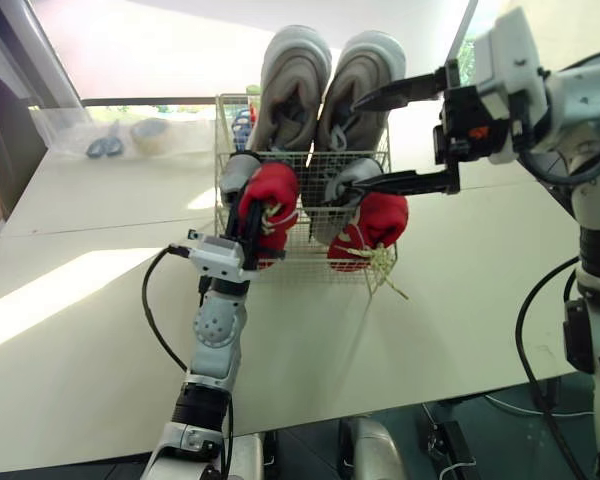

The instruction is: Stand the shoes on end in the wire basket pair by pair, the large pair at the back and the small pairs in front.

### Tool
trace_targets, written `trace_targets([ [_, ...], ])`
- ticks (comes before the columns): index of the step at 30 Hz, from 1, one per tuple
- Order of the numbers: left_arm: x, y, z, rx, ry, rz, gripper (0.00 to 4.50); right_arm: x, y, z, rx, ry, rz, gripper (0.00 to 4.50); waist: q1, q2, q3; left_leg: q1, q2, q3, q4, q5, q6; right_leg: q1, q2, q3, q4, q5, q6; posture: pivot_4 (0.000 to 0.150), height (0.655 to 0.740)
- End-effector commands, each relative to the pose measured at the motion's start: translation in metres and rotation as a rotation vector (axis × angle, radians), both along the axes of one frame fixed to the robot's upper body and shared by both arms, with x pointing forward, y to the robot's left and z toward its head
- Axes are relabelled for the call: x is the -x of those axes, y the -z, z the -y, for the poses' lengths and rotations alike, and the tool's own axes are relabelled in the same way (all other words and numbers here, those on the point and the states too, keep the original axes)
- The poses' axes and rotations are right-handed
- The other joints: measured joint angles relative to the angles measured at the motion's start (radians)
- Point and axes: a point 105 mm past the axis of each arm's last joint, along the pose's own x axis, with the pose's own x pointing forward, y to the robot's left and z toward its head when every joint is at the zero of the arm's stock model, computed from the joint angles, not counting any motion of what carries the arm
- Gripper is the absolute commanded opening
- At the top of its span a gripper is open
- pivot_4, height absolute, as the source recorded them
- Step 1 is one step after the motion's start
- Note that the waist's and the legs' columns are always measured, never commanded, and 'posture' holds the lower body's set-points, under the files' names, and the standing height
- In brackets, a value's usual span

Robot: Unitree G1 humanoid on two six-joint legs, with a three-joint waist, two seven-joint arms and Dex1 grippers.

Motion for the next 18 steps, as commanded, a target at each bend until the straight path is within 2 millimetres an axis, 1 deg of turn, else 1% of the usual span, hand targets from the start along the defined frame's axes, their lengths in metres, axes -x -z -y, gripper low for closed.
trace_targets([
  [1,-0.005,0.033,-0.010,0.042,-0.032,-0.158,0.85,0.005,-0.011,0.001,-0.004,-0.001,0.048,4.50,-0.001,0.002,-0.003,0.000,0.000,0.000,0.000,0.000,0.000,0.000,0.000,0.000,0.000,0.000,0.000,0.150,0.7347],
  [2,-0.004,0.034,-0.012,0.052,-0.032,-0.163,1.19,0.005,-0.011,0.001,-0.004,-0.001,0.047,4.50,-0.002,0.003,-0.004,0.000,0.000,0.000,0.000,0.000,0.001,0.000,0.000,0.000,-0.001,0.000,0.000,0.150,0.7347],
  [5,0.002,0.032,-0.026,0.072,-0.079,-0.168,2.65,0.003,-0.009,0.001,-0.007,-0.001,0.045,4.50,-0.001,0.006,-0.006,0.000,0.000,0.000,0.000,-0.001,0.001,0.000,0.000,0.000,0.000,0.000,0.000,0.150,0.7347],
  [8,0.006,0.028,-0.042,0.119,-0.128,-0.197,4.27,0.001,-0.008,-0.001,-0.012,-0.005,0.046,4.50,-0.002,0.007,-0.006,0.000,0.001,0.000,0.000,-0.001,0.001,0.000,0.001,0.000,0.000,0.000,0.000,0.150,0.7347],
  [9,0.010,0.026,-0.047,0.113,-0.145,-0.197,4.39,0.001,-0.008,-0.002,-0.017,-0.008,0.047,4.50,-0.002,0.007,-0.006,0.000,0.001,0.000,0.000,-0.001,0.001,0.000,0.001,0.000,0.000,0.000,0.000,0.150,0.7347],
  [12,0.017,0.021,-0.063,0.087,-0.188,-0.218,4.39,-0.002,-0.008,-0.004,-0.025,-0.015,0.051,4.50,-0.003,0.007,-0.006,-0.001,0.001,0.000,0.000,-0.001,0.001,-0.002,0.001,0.000,0.000,0.000,0.000,0.150,0.7347],
  [14,0.020,0.019,-0.068,0.062,-0.205,-0.240,4.39,-0.002,-0.007,-0.005,-0.029,-0.020,0.050,4.50,-0.002,0.007,-0.005,-0.003,0.002,0.000,0.000,-0.001,0.001,-0.004,0.001,0.000,0.000,0.000,0.000,0.150,0.7347],
  [18,0.029,0.015,-0.075,0.034,-0.168,-0.259,4.39,-0.003,-0.006,-0.007,-0.038,-0.032,0.051,4.50,-0.005,0.007,-0.005,-0.003,0.002,0.001,0.000,-0.001,0.000,-0.005,0.001,0.000,0.000,0.000,0.000,0.150,0.7347],
])
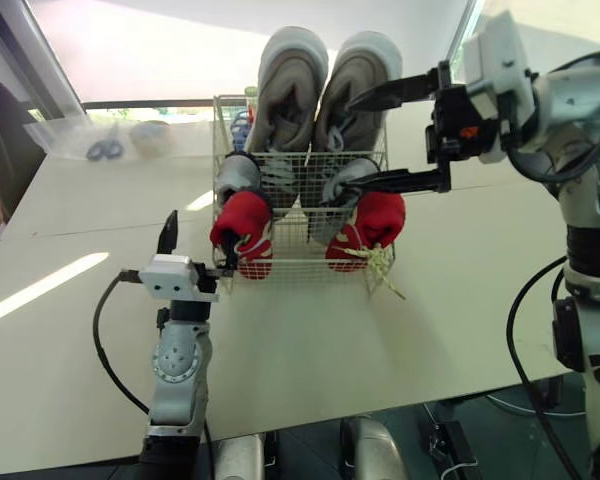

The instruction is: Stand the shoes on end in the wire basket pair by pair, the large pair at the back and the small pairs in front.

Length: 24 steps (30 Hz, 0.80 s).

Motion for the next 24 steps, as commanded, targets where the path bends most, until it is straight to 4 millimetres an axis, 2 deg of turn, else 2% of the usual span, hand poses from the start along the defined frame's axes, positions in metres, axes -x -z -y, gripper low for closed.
trace_targets([
  [1,0.010,-0.007,-0.015,-0.008,-0.010,-0.001,4.39,0.003,-0.008,-0.001,-0.015,-0.011,0.047,4.50,-0.003,0.000,0.000,0.000,0.000,0.000,0.000,0.000,0.000,-0.001,0.000,0.000,0.000,0.000,0.000,0.150,0.7347],
  [6,0.022,-0.007,-0.017,-0.089,0.115,-0.079,4.39,0.000,-0.005,-0.002,-0.022,-0.020,0.048,4.50,-0.007,0.000,0.000,0.000,0.003,0.002,0.000,-0.001,-0.002,-0.002,0.002,0.000,0.000,0.000,0.000,0.150,0.7347],
  [8,0.028,-0.014,-0.016,-0.078,0.196,-0.085,4.39,0.000,-0.004,-0.002,-0.025,-0.022,0.046,4.50,-0.010,0.000,0.000,0.000,0.004,0.002,0.000,-0.002,-0.003,-0.003,0.002,0.000,0.000,0.000,0.000,0.150,0.7347],
  [10,0.032,-0.022,-0.017,-0.019,0.239,-0.082,4.39,0.000,-0.003,-0.002,-0.026,-0.023,0.045,4.50,-0.009,0.000,0.000,0.000,0.004,0.002,0.000,-0.002,-0.003,-0.003,0.002,0.000,0.000,0.000,0.000,0.150,0.7347],
  [12,0.040,-0.031,-0.010,0.072,0.346,-0.102,4.39,-0.001,-0.001,-0.001,-0.025,-0.023,0.044,4.50,-0.007,0.000,0.000,0.000,0.004,0.002,0.000,-0.002,-0.003,-0.003,0.002,0.000,0.000,0.000,0.000,0.150,0.7347],
  [17,0.061,-0.037,0.004,0.181,0.576,-0.220,4.39,-0.001,-0.001,-0.001,-0.037,-0.024,0.042,4.50,-0.009,0.000,0.001,0.000,0.004,0.002,0.000,-0.002,-0.003,-0.003,0.002,0.000,0.000,0.000,0.000,0.150,0.7347],
  [19,0.070,-0.038,-0.003,0.184,0.663,-0.298,4.39,-0.001,0.001,0.003,-0.039,-0.007,0.031,4.50,-0.012,0.000,0.001,0.000,0.004,0.002,0.000,-0.002,-0.004,-0.003,0.003,0.000,0.000,0.000,0.000,0.150,0.7347],
  [20,0.073,-0.043,-0.014,0.149,0.712,-0.353,4.39,-0.001,0.003,0.008,-0.038,0.012,0.021,4.50,-0.013,0.000,0.001,0.000,0.006,0.002,0.000,-0.002,-0.004,-0.003,0.004,0.000,0.000,0.000,0.000,0.150,0.7347],
  [22,0.079,-0.056,-0.027,0.094,0.792,-0.424,4.39,0.001,0.006,0.016,-0.033,0.042,0.010,4.50,-0.011,-0.001,0.002,0.000,0.008,0.001,0.000,-0.003,-0.006,-0.004,0.006,-0.001,0.000,-0.001,-0.001,0.150,0.7347],
  [24,0.078,-0.071,-0.038,0.022,0.801,-0.448,4.39,0.003,0.007,0.025,-0.031,0.073,0.000,4.50,-0.009,0.003,0.003,0.000,0.009,0.001,0.000,-0.003,-0.008,-0.006,0.007,-0.001,-0.003,0.000,-0.001,0.150,0.7347],
])
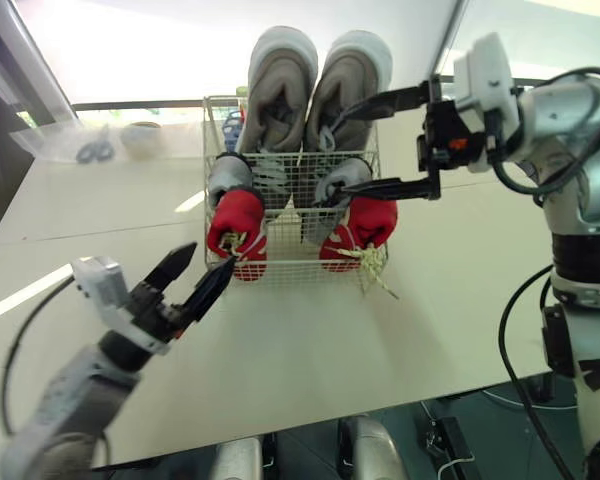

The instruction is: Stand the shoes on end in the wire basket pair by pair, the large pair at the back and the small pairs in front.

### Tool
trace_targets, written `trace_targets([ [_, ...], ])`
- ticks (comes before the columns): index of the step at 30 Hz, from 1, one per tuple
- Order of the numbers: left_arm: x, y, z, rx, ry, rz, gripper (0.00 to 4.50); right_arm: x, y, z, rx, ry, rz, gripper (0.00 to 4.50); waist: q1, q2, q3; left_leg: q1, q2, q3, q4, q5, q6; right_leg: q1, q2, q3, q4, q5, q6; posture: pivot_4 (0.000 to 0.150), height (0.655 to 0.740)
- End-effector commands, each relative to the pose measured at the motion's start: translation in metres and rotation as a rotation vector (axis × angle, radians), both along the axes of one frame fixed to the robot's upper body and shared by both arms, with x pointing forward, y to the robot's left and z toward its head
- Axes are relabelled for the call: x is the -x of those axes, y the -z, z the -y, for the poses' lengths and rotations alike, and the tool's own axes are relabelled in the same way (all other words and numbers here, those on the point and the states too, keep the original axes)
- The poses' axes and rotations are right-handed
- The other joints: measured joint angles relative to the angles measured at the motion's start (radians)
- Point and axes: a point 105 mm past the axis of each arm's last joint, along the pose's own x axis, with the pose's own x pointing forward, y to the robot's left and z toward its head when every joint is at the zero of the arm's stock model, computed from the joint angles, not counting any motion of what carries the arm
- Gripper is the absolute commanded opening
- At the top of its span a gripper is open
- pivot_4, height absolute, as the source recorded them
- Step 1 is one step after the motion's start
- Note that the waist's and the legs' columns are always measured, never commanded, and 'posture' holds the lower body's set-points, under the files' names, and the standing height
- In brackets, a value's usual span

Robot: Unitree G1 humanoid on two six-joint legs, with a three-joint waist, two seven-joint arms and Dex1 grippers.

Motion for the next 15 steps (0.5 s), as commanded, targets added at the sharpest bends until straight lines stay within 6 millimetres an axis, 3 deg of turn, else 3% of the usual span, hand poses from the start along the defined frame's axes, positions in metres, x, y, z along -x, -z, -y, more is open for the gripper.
trace_targets([
  [1,0.007,-0.036,-0.010,-0.044,0.093,0.049,4.39,0.012,-0.015,0.015,-0.026,0.038,0.048,4.50,0.004,0.001,0.001,0.000,0.000,0.001,0.000,0.000,0.000,0.000,-0.001,0.000,-0.001,0.000,0.000,0.150,0.7347],
  [8,-0.006,-0.075,-0.040,-0.246,0.063,0.097,4.39,0.022,-0.017,0.046,-0.022,0.170,0.015,4.50,0.005,0.002,0.002,0.000,0.001,0.005,-0.004,-0.003,-0.003,-0.003,0.000,0.000,-0.003,0.001,-0.001,0.150,0.7347],
  [11,-0.011,-0.077,-0.046,-0.323,0.117,0.088,4.39,0.024,-0.007,0.068,0.038,0.280,-0.025,4.50,0.008,0.002,0.002,0.000,0.001,0.006,-0.005,-0.004,-0.006,-0.006,0.002,0.000,-0.003,0.000,-0.001,0.150,0.7347],
  [15,-0.010,-0.074,-0.044,-0.332,0.166,0.083,4.39,0.030,0.000,0.080,0.063,0.318,-0.050,4.50,0.007,0.002,0.002,0.000,0.001,0.010,-0.010,-0.003,-0.007,-0.009,0.000,0.000,-0.004,0.001,-0.002,0.150,0.7347],
])
